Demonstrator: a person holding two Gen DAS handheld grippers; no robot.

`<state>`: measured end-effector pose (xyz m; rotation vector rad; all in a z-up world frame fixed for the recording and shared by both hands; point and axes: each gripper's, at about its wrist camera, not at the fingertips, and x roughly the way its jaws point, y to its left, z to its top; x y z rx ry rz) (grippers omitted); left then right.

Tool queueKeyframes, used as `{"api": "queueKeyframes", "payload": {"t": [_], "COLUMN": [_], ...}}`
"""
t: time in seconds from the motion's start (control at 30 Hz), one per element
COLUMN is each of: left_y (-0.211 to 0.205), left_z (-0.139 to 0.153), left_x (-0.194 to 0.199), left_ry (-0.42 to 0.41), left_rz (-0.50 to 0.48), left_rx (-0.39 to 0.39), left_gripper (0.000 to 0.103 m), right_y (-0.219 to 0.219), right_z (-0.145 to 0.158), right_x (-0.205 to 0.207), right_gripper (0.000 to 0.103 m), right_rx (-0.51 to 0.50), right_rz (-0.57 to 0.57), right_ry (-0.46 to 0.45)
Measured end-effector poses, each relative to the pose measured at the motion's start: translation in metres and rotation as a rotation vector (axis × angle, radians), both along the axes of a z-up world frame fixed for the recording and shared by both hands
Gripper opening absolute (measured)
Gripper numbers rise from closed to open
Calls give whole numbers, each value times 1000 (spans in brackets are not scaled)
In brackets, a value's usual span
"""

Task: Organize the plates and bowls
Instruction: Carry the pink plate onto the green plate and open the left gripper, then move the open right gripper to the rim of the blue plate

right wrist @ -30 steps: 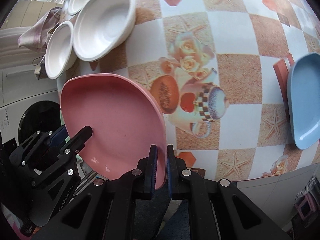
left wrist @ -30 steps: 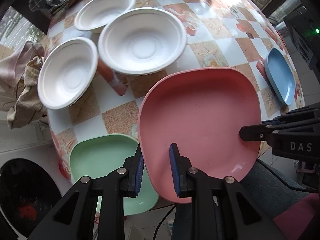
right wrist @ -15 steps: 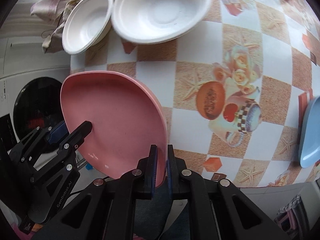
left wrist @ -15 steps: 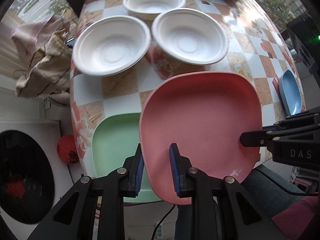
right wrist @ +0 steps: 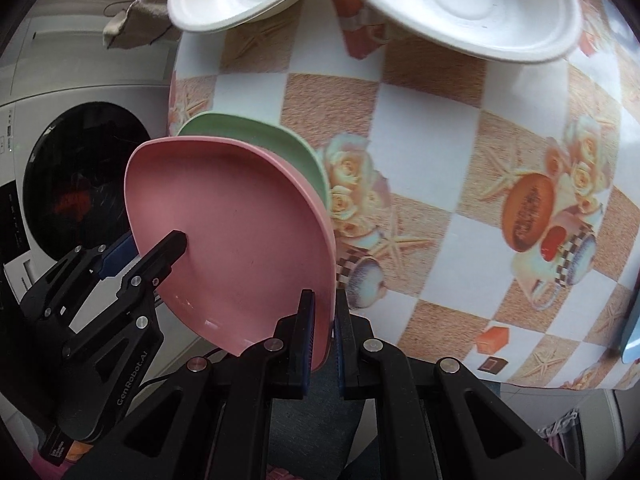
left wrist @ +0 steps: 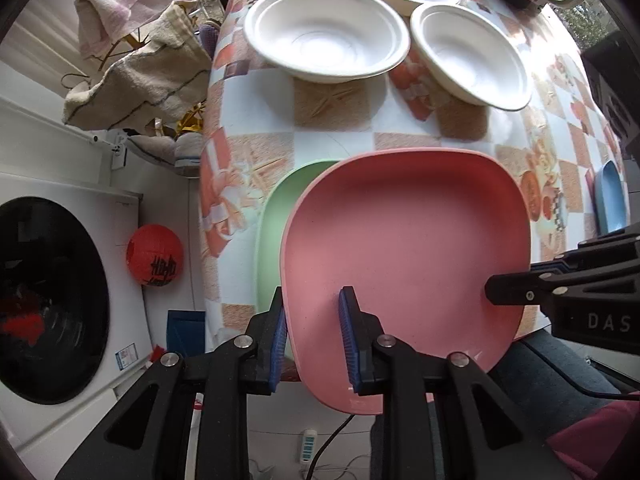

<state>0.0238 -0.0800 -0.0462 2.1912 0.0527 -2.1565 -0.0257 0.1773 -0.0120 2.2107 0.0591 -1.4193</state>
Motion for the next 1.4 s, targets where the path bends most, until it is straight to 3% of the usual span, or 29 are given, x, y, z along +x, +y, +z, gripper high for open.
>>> {"api": "queueKeyframes", "payload": {"t": [0.4, 0.53, 0.6, 0.63, 0.67, 0.87, 1.03, 1.4], "left_y": [-23, -22, -21, -22, -22, -19, 0, 86], "left_z": [-7, -7, -5, -5, -4, -1, 6, 22], "left_x": [-4, -4, -4, -4, -4, -7, -16, -50], "left_ry": [3, 23, 30, 35, 40, 37, 37, 40], "left_rz": [30, 37, 46, 49, 50, 51, -3, -281], "left_rx": [-22, -39, -36, -32, -28, 5, 42, 92], "left_gripper": [27, 40, 56, 59, 63, 68, 70, 72], "right_y": [-32, -36, -27, -22, -16, 27, 76, 190], "right_z": [-18, -21, -19, -19, -18, -27, -40, -33], "right_x": [3, 9, 5, 2, -1, -13, -16, -34], "right_gripper": [11, 13, 44, 83, 103, 103, 103, 103], "right_rx": [-7, -20, -18, -18, -19, 54, 90, 92], "right_rz": [-2, -3, -17, -33, -50, -134, -248, -485], "right_ry": [-24, -20, -12, -3, 13, 19, -6, 15]}}
